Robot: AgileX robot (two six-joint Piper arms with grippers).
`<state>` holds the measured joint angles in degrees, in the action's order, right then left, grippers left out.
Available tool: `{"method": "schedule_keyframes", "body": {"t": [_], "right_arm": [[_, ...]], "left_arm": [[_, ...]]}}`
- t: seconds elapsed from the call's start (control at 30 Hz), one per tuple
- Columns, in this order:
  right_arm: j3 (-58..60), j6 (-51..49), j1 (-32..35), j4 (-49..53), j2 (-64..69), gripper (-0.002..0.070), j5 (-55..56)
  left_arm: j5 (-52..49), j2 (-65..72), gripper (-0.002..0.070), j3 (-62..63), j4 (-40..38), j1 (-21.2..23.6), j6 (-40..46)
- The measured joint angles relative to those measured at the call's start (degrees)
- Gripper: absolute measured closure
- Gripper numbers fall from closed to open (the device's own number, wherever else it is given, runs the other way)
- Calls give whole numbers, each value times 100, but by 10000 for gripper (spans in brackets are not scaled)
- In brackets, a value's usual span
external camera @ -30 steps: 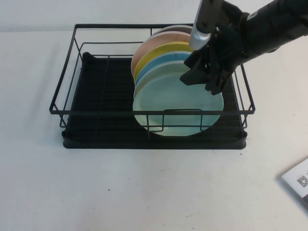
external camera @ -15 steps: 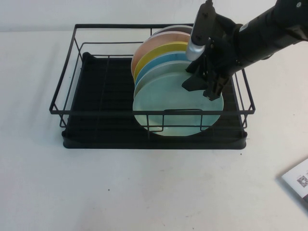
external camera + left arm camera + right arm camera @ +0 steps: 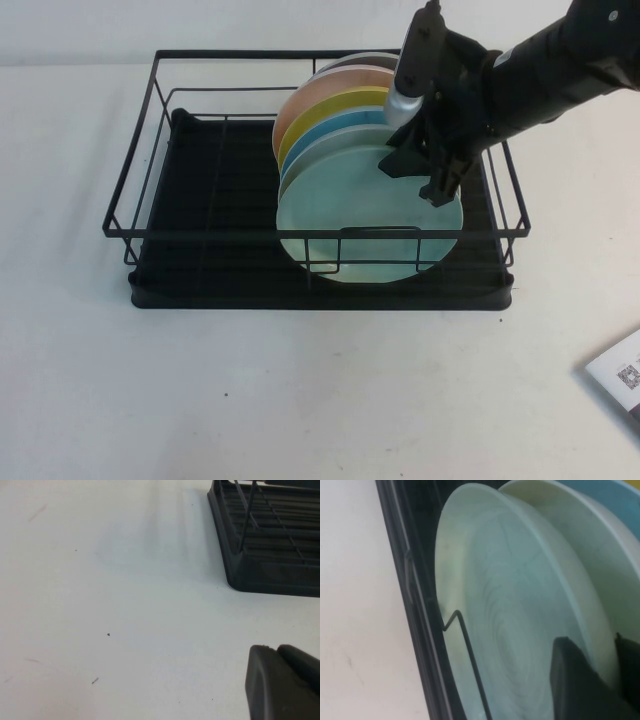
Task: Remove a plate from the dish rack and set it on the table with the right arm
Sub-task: Grasp the plate from the shelf
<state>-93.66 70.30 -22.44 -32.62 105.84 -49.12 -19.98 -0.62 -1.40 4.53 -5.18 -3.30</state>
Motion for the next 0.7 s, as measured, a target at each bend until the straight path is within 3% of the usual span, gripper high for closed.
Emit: {"method": "schedule_keyframes", "body": {"t": [0.7], "right_arm": [[0, 37, 0, 99, -769, 582, 178]], "left_arm": [[0, 0, 679, 0, 0, 0, 0]]}}
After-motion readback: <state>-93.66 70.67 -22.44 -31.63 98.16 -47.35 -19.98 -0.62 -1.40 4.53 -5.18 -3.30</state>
